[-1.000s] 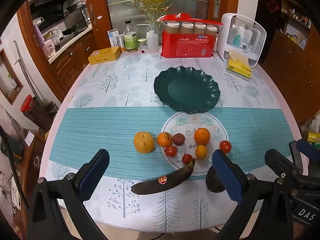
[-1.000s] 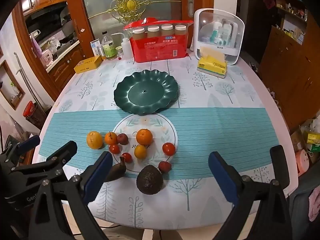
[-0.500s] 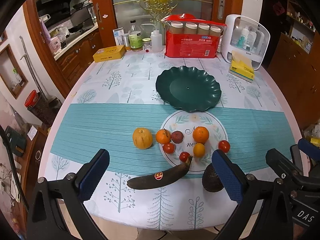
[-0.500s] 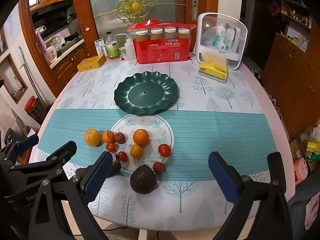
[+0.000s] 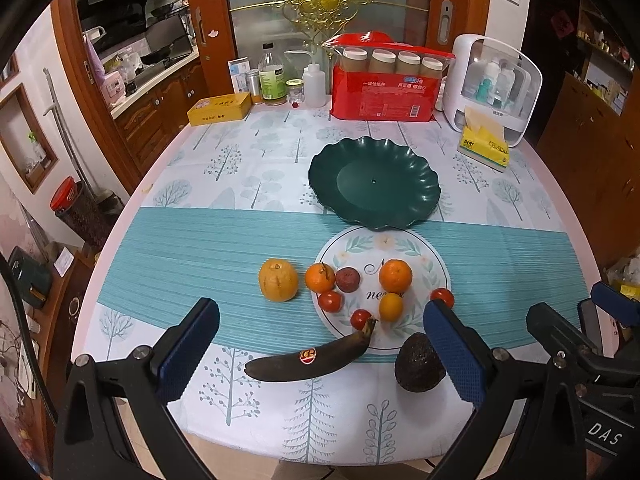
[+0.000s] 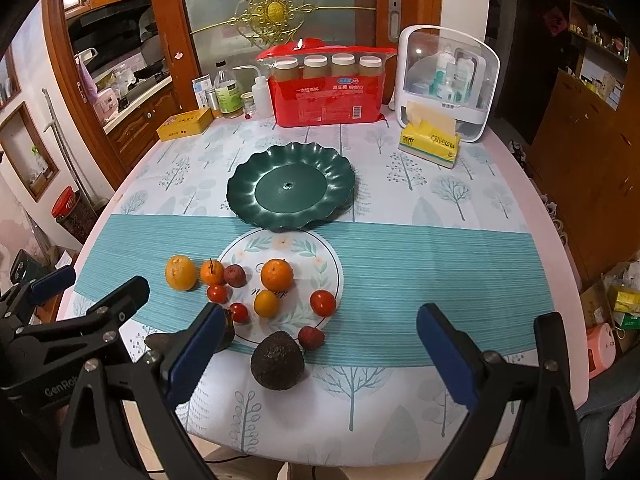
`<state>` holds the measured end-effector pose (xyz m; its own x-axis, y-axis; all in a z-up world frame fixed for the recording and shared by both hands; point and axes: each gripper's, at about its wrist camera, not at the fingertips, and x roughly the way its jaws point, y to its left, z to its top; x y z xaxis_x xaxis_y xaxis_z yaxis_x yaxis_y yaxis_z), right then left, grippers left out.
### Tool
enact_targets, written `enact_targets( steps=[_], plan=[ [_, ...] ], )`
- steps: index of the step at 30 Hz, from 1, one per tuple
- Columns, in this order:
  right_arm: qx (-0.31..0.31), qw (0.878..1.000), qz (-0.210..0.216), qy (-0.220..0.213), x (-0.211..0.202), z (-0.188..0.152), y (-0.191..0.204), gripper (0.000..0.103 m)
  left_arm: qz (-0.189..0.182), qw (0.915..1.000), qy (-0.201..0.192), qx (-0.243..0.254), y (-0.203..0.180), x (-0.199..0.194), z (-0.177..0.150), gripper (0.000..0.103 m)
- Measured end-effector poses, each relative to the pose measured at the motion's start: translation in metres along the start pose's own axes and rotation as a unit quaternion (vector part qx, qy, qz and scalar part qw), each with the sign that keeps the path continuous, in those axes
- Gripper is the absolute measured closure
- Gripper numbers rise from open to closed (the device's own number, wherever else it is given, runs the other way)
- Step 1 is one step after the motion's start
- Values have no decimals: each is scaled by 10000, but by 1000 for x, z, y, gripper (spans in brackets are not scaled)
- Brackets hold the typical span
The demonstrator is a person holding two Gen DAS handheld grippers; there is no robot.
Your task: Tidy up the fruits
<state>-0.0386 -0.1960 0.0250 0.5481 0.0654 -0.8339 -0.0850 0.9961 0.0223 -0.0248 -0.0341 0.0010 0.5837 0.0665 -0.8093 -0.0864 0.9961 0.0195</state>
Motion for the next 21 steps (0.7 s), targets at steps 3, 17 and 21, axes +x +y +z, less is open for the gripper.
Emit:
enact_targets(
  steps=[3,17,21],
  plan=[
    [-2,10000,-28,-25,0,2,-1,6,7,10000,-28,36,-1,1,3,2],
    [119,9998,-84,-112,1,15,13,6,-54,9997,-59,217,10,2,21,2],
    [143,9997,-152,-142,-1,18,20,6,-140,9995,19,276,16,6,27,2]
  ],
)
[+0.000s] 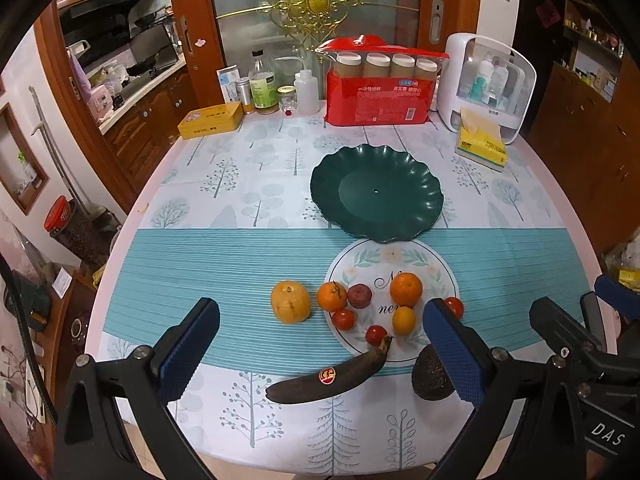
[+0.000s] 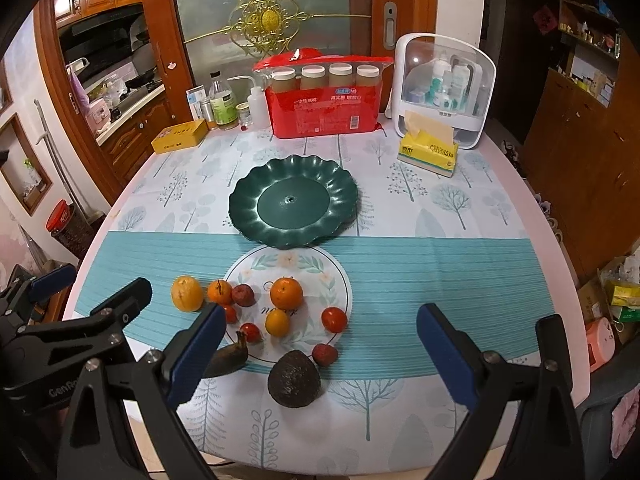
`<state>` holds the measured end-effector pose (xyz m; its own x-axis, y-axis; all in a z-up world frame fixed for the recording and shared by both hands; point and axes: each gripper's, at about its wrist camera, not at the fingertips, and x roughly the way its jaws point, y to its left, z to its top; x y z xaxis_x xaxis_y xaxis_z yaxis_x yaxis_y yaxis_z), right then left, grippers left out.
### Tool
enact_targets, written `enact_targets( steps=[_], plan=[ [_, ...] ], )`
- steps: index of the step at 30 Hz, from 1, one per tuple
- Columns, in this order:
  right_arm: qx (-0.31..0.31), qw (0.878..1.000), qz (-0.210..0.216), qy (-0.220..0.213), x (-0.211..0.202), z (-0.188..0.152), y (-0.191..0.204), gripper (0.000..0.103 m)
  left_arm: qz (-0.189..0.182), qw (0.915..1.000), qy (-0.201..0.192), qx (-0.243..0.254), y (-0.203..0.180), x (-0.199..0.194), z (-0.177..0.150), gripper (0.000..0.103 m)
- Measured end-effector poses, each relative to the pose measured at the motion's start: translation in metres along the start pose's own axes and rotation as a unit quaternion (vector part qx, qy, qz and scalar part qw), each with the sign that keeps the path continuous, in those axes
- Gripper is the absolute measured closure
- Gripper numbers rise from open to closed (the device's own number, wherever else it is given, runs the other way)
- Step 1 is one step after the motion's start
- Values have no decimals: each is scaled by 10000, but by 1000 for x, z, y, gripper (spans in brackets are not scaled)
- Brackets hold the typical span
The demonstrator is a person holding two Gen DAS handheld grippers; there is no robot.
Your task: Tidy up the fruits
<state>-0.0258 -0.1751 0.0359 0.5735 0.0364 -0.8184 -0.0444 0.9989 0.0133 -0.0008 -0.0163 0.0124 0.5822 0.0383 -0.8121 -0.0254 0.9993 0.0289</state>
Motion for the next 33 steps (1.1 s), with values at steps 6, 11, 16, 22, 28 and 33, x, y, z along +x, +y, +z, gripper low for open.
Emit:
enact_targets(
  steps=[6,11,16,22,28,33],
  plan=[
    [42,10000,-82,-33,-3,1,6,6,-51,9999,-23,87,7,0,3,2],
    [79,10000,-54,-13,-3,2,11,6,-111,9999,2,126,12,1,3,2],
    [113,9999,-63,22,-1,1,15,6,-191,9996,57,219,17,4,2,2],
    [140,9998,-86,106,4,-6,19,7,-365,9987,122,337,23,10,-2,2],
    [172,9994,-196,211,12,-19,20,7,-532,9964,67,658,23,18,-9,2],
    [271,9985,-261,398,25,-35,16,10,-681,9930,114,954,22,32,-18,2]
  ],
)
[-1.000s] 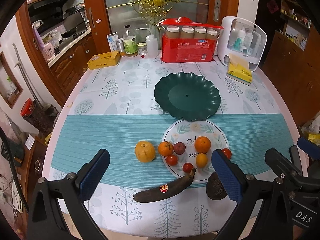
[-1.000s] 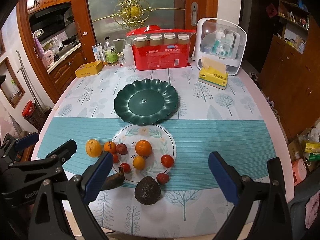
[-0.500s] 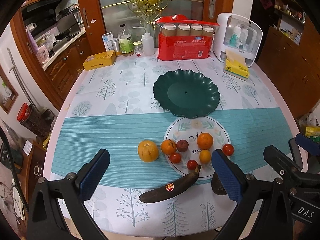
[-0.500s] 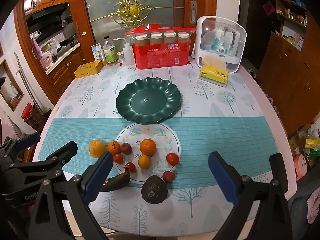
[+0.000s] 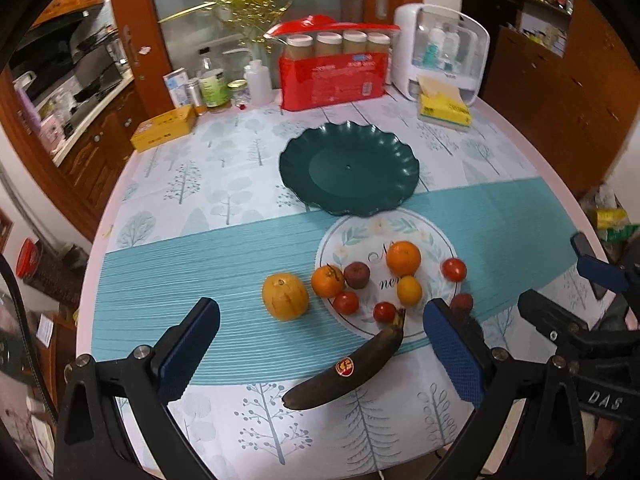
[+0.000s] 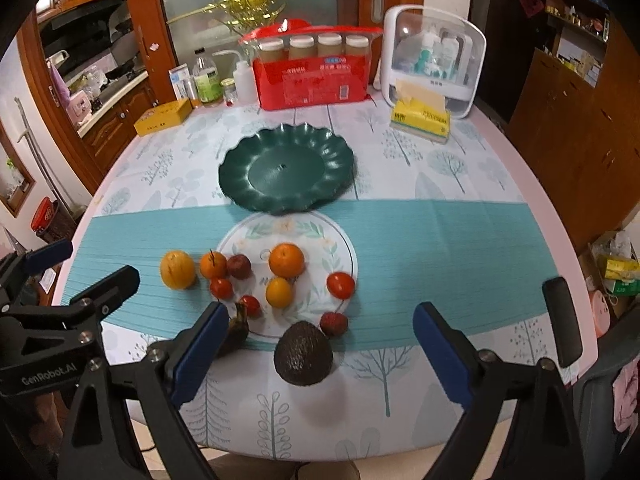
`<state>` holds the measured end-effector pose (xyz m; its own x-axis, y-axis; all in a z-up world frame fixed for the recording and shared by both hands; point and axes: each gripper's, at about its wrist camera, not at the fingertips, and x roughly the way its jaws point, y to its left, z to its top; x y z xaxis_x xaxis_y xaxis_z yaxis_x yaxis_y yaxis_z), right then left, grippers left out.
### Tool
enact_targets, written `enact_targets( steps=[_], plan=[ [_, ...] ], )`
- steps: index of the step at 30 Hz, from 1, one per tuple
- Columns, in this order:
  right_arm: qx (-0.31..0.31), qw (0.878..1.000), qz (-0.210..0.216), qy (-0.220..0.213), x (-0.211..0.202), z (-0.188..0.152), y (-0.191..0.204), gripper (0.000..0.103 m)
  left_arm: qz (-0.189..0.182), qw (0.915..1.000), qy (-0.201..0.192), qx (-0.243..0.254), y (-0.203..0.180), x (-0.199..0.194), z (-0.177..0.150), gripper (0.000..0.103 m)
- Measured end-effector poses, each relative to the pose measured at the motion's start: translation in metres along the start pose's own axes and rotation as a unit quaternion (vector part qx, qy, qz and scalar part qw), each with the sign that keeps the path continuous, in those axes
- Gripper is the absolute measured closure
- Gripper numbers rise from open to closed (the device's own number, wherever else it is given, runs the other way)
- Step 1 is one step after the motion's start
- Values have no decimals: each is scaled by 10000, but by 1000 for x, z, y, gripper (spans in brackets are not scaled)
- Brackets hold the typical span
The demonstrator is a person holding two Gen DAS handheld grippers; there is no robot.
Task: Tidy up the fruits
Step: 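Grasp the dark banana with the left tool while the right tool grasps the avocado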
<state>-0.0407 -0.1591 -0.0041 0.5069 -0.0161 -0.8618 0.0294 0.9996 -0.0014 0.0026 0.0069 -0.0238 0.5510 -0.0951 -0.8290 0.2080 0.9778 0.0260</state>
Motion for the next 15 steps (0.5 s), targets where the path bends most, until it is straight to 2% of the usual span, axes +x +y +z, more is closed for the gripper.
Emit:
enact_targets(
  steps=[7,15],
  plan=[
    [184,9995,-6,273,26,-24,-9,13,-211,9995,97,201,12,27,-22,2],
    [461,9960,321,701,66,-53,-17,19,-537,9961,586,388,18,71,-57,4]
  ],
)
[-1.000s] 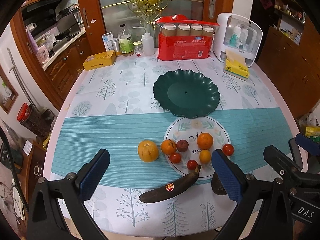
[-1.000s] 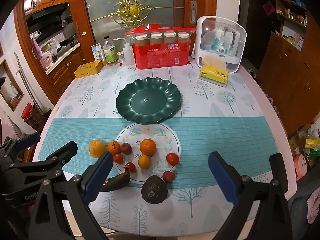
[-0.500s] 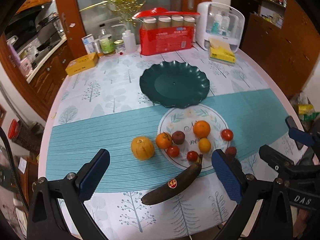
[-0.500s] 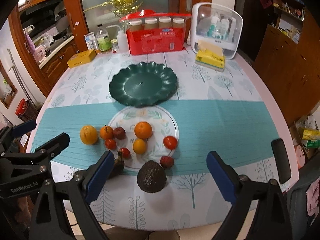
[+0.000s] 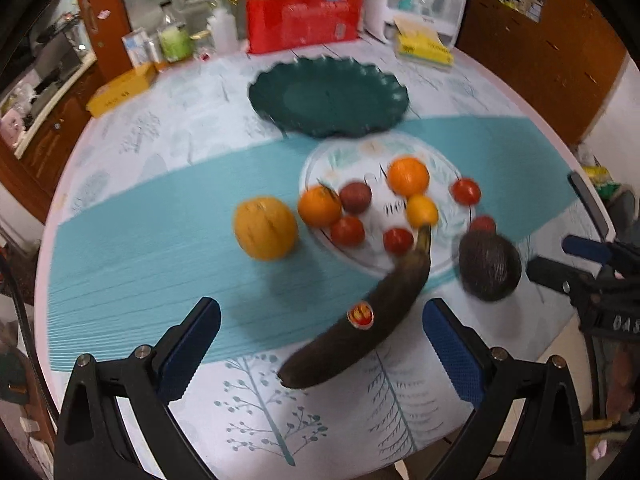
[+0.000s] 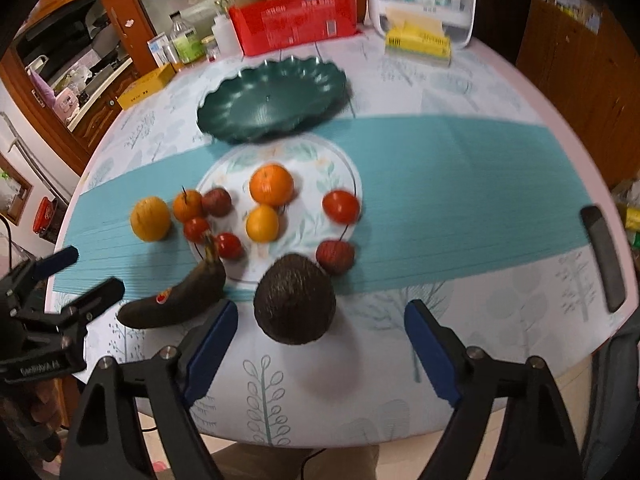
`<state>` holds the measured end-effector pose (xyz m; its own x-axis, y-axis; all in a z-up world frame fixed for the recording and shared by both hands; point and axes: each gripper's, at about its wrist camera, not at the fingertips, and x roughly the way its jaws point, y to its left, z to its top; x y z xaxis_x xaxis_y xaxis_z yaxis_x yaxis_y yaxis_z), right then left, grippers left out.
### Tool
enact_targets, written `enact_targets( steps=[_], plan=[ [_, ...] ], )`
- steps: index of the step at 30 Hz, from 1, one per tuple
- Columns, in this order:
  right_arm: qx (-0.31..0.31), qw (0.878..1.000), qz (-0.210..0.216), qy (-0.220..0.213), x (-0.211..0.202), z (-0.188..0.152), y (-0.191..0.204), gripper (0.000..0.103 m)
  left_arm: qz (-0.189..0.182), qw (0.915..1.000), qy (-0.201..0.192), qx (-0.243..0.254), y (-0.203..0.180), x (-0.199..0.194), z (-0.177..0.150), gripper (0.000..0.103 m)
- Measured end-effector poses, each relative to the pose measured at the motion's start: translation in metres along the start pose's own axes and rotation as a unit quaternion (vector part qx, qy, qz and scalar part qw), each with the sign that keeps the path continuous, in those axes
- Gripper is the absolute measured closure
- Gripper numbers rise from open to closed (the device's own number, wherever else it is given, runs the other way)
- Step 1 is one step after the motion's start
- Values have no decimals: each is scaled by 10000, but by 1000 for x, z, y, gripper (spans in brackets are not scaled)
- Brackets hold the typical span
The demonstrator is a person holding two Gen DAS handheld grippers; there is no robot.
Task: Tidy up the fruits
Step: 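Grasp the dark banana with the left tool while the right tool grasps the avocado, then carry banana and avocado onto the green plate and open both tools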
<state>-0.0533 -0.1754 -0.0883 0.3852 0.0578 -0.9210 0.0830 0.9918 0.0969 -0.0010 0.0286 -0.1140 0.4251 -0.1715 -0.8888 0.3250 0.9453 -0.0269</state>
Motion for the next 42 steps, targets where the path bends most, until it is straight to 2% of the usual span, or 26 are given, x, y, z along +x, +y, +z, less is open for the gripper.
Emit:
enact_targets(
  steps=[8,13,17,18,22,25,30,36,42],
  plan=[
    [124,9995,204,207,34,-11,-2,23,35,9979,201,619,-25,33,-15,7],
    [104,9991,357,187,44,-12,-1,23,17,9963,427,743,-37,54,-12,13],
    [3,9989,434,169,49,-11,4,23,79,9955,547,766,-44,64,-10,25],
    [-17,9988,455,172,51,-10,5,23,84,9954,589,752,-45,67,-9,31],
    [-98,9977,630,221,58,-8,10,28,-91,9956,757,550,-43,75,-7,39],
    [-140,9964,766,328,66,-7,14,41,-158,9957,756,514,-45,76,-8,47],
    [-199,9968,750,208,67,-8,16,41,-212,9965,687,438,-46,74,-7,61],
    [-209,9965,779,211,61,-11,12,42,-337,9973,649,55,-31,66,1,70],
    [-168,9968,772,129,45,-2,9,42,-556,9969,511,-220,-16,46,16,72]
  ],
)
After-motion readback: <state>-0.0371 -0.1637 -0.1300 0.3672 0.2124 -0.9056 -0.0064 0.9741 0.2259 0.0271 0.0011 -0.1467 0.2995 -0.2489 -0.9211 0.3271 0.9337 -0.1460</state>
